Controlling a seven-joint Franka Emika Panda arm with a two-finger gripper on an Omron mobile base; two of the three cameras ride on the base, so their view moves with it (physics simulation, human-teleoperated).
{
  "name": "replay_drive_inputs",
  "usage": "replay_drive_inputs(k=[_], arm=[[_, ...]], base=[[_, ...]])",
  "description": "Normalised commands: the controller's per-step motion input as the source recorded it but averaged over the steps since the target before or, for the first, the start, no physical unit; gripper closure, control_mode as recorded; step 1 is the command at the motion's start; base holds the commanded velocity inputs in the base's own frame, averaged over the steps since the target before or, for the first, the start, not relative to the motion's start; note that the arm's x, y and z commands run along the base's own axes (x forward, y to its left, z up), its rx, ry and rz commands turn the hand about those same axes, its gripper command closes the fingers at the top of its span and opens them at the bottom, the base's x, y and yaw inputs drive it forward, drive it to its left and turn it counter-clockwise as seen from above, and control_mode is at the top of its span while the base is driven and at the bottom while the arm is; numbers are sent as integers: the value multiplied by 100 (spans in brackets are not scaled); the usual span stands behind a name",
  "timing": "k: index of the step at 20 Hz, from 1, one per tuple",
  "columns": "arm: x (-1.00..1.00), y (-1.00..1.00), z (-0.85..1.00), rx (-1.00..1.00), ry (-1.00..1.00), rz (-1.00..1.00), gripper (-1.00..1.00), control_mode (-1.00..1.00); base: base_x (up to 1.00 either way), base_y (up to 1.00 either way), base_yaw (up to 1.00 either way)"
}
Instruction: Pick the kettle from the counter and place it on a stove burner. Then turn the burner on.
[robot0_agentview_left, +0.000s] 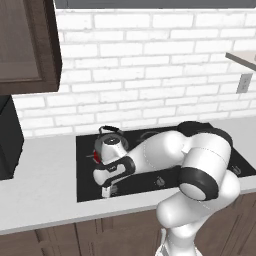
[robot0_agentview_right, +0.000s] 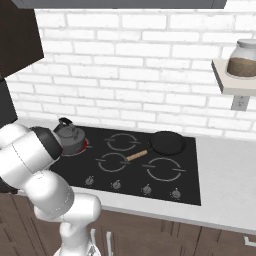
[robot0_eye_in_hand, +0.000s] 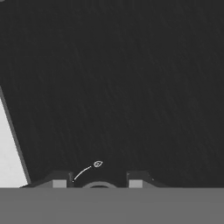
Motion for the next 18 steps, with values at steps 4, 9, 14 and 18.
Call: replay_drive_inputs(k=[4,9,14,18], arm=[[-16,-9,-18,0,0,26,100,-100],[-8,-12,-15,0,0,27,100,-100],[0,-6,-7,0,0,17,100,-100],[0,0,0,0,0,3,100,-100]], base=[[0,0,0],[0,0,0],[0,0,0],[0,0,0]])
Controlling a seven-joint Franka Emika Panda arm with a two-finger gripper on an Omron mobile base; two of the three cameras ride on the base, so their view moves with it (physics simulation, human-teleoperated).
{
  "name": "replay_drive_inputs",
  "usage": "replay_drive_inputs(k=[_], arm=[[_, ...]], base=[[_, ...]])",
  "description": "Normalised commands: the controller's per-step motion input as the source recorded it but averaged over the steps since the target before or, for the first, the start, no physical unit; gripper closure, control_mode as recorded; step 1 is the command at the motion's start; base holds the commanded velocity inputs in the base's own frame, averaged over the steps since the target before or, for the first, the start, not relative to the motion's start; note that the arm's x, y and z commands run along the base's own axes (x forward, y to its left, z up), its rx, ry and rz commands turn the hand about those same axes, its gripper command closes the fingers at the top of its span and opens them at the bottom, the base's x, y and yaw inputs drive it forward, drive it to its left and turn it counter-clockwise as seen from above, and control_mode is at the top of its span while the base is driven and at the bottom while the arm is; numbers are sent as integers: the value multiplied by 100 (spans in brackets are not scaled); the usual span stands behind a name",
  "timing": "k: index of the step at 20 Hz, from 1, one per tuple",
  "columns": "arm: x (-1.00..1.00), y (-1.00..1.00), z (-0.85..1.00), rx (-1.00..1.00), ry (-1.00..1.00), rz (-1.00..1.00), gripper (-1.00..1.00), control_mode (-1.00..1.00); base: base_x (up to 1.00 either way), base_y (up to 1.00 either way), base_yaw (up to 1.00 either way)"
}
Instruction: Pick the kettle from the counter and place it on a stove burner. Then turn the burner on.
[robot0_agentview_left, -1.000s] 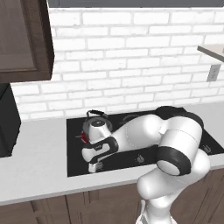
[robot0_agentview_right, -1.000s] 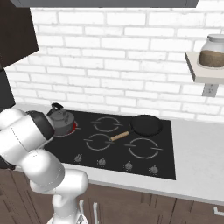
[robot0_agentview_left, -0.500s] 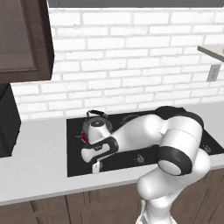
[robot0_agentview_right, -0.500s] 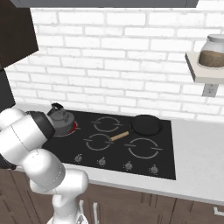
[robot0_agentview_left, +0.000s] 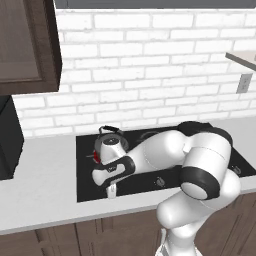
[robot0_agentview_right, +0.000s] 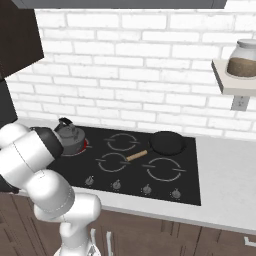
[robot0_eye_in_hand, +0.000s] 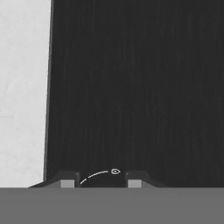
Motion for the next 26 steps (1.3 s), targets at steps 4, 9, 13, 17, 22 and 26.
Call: replay_drive_inputs(k=[4,9,13,17,22,26], arm=[[-1,0,0,0,0,0,100,-100],[-2,4,4,0,2,2,100,-100],[0,17,42,0,23,5,100,-100],[0,24,70,0,38,7,100,-100],[0,33,69,0,41,9,100,-100],[0,56,68,0,41,13,100,-100]], base=[[0,0,0],[0,0,0],[0,0,0],[0,0,0],[0,0,0],[0,0,0]])
